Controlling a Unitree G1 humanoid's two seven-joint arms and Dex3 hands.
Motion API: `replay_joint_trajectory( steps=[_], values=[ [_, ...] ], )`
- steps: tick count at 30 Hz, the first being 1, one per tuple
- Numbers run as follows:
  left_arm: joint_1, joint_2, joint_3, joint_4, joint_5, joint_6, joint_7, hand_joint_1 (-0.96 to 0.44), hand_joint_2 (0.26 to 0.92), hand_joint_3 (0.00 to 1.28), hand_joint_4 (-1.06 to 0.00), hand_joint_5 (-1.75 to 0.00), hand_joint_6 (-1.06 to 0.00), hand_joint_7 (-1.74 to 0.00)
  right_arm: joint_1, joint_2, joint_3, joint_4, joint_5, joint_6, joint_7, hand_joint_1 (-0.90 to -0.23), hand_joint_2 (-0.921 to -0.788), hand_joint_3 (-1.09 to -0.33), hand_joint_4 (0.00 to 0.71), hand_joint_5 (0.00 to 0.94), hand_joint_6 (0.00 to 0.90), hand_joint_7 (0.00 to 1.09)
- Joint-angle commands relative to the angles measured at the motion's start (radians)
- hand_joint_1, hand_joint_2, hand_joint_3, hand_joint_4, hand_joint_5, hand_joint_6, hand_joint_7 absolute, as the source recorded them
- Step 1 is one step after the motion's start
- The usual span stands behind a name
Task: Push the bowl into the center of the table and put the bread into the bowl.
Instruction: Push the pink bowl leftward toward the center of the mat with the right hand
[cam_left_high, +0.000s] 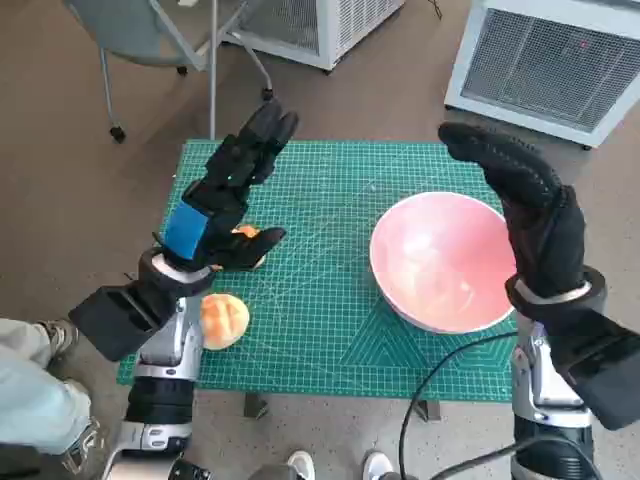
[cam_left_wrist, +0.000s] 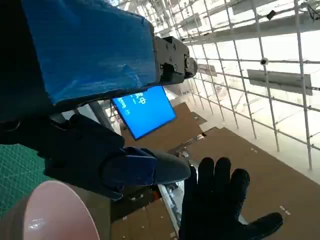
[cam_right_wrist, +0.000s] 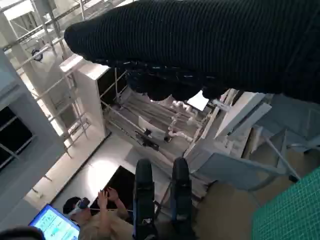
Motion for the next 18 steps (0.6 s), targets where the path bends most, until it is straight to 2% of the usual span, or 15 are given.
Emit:
replay_joint_trajectory(
  steps=[1, 18],
  values=[
    [0.007, -0.007, -0.005, -0.003, 0.001, -0.016, 0.001, -0.65, 0.921, 0.36, -0.21, 0.00, -0.19, -0.11, 0.030, -0.008, 0.004, 0.008, -0.004, -0.007, 0.013, -0.628, -0.921, -0.731, 0.021, 0.003, -0.001, 0.32],
    [0.025, -0.015, -0.009, -0.013, 0.012, -0.027, 0.006, -0.63, 0.921, 0.39, -0.21, 0.00, -0.18, -0.12, 0.032, -0.018, 0.002, 0.031, -0.001, -0.032, 0.018, -0.630, -0.921, -0.740, 0.023, 0.002, -0.001, 0.31]
  ],
)
